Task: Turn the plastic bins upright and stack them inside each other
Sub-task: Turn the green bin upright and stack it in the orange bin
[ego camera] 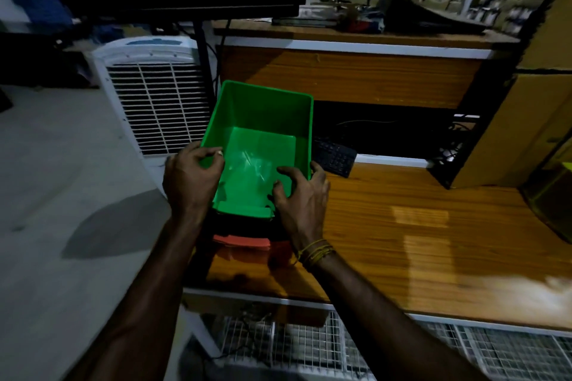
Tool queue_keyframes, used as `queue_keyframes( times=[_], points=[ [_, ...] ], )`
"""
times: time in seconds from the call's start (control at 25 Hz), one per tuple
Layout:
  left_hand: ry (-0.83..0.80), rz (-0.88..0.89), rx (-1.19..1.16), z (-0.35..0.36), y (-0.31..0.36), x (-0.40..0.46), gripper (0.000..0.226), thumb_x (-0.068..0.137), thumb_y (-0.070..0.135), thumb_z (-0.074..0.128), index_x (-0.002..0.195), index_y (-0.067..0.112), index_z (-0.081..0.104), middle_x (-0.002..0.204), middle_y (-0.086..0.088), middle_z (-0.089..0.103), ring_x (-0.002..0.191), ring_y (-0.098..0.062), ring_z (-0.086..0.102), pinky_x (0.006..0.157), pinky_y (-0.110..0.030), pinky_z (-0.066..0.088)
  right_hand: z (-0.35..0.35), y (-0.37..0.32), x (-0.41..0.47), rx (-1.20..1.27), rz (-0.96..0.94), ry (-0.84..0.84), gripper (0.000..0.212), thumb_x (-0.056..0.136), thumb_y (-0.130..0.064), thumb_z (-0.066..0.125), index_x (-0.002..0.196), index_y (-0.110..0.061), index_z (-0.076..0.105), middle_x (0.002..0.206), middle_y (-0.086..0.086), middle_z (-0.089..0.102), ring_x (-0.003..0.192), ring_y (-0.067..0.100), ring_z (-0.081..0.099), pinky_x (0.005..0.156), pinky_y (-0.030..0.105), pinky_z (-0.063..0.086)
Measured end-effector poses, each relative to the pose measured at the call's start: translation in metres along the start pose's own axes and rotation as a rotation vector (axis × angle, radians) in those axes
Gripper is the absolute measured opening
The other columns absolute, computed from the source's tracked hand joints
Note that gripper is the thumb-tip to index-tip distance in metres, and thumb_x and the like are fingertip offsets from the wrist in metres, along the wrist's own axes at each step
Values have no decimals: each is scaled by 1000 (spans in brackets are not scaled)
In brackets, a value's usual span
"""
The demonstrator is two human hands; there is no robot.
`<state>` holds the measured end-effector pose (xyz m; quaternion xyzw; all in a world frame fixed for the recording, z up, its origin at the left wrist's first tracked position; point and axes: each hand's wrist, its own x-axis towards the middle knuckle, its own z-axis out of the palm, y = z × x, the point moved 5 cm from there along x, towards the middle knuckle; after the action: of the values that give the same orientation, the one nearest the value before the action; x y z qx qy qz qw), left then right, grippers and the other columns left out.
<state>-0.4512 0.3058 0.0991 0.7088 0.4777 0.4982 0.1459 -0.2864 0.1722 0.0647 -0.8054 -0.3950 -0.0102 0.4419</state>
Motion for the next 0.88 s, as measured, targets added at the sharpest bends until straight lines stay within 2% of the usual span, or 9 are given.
queue_keyframes(
  times=[0.16, 0.36, 0.52, 0.6, 0.72, 0.8, 0.88],
  points=[
    [-111, -81, 41, 17, -23, -9, 24, 82, 37, 63, 93, 22, 78, 97, -3, 76, 92, -30, 68, 73, -35, 54, 20, 16, -7, -63, 71, -97, 38, 86, -35, 60, 123, -31, 61, 146, 18, 35, 130, 36, 36, 106, 42, 36],
    [-228, -162, 100, 45, -48, -29, 20, 84, 33, 67, 95, 20, 78, 98, -7, 76, 84, -29, 69, 71, -32, 52, 39, 42, -8, -152, 92, -198, 43, 86, -36, 59, 129, -29, 58, 144, 20, 39, 129, 39, 39, 106, 41, 37],
    [-283, -161, 189, 55, -60, -44, 21, 87, 28, 66, 100, 16, 77, 102, -14, 75, 89, -35, 68, 73, -33, 51, 51, 64, -14, -213, 14, -298, 50, 89, -40, 57, 137, -27, 49, 145, 20, 37, 129, 39, 39, 106, 42, 38],
    [-288, -183, 266, 57, -63, -44, 24, 87, 29, 65, 105, 17, 75, 104, -17, 73, 96, -38, 66, 80, -38, 49, 51, 72, -17, -164, -21, -327, 53, 92, -45, 54, 140, -27, 45, 149, 18, 34, 133, 37, 37, 108, 44, 38],
    [-273, -197, 334, 72, -53, -38, 36, 84, 36, 65, 116, 22, 70, 114, -19, 68, 110, -41, 57, 95, -46, 45, 42, 83, -18, -53, -16, -317, 62, 91, -60, 39, 144, -28, 36, 150, 13, 35, 136, 33, 35, 107, 47, 38],
    [-286, -118, 244, 98, -27, -41, 38, 82, 34, 67, 118, 21, 68, 121, -17, 63, 114, -39, 53, 98, -45, 43, 29, 100, -15, -29, 14, -276, 68, 88, -66, 30, 146, -30, 33, 151, 10, 35, 137, 31, 34, 107, 49, 38],
    [-333, -48, 119, 130, 9, -53, 37, 83, 29, 68, 119, 19, 67, 124, -16, 60, 116, -38, 52, 99, -44, 42, 9, 124, -10, -43, 57, -231, 66, 90, -64, 33, 147, -31, 32, 151, 9, 34, 137, 29, 34, 106, 50, 39]
  ],
)
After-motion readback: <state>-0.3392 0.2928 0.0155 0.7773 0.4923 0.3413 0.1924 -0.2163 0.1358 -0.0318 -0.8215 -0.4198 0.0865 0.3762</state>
